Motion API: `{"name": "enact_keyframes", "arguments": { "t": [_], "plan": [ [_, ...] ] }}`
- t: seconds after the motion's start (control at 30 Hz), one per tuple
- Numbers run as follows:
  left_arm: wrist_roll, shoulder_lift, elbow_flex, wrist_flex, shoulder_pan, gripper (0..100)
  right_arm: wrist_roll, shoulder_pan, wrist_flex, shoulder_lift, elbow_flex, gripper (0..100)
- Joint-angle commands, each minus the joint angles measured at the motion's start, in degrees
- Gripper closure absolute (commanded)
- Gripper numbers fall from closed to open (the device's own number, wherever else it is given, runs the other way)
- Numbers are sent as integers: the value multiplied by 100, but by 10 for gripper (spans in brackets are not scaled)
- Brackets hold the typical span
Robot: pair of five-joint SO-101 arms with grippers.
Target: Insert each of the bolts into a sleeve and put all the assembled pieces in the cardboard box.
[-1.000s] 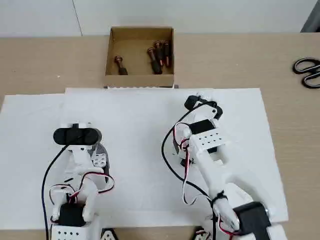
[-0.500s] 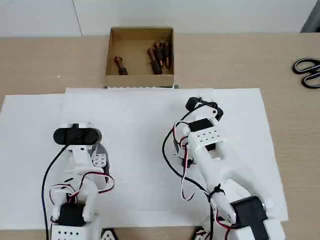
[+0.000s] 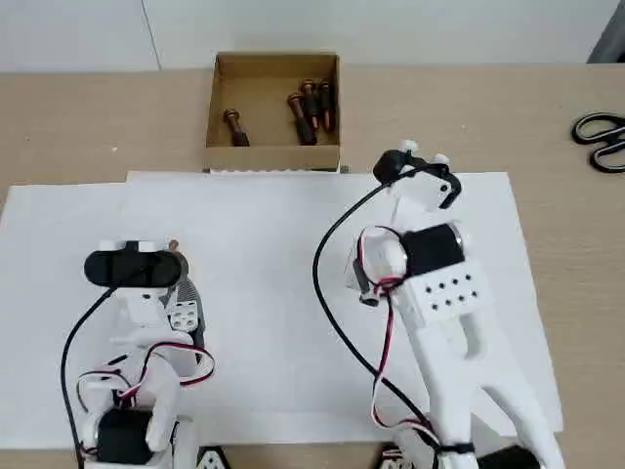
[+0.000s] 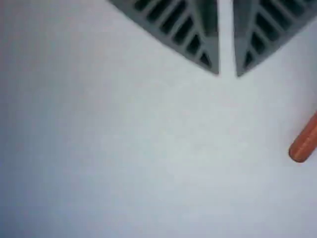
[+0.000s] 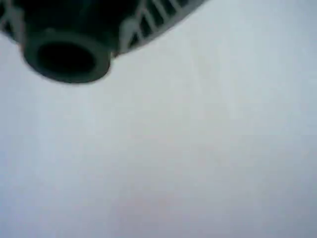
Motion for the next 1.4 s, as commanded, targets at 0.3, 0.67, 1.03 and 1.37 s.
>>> {"name": "enact_keyframes", "arguments": {
  "t": [0.3, 0.67, 1.03, 1.37],
  "plan": [
    [-290, 3103, -3081, 448, -18, 993, 105, 1130, 233, -752, -264, 996],
    [-1635, 7437, -5877, 2479, -1196, 992, 97, 1701, 224, -725, -255, 996],
    [-3499, 9521, -7073, 3305, -1829, 960, 105, 1947, 163, -743, 378, 996],
    [-3851, 10541, -7679, 3244, -1582, 877, 114, 1965, -119, -743, 484, 996]
  ]
}}
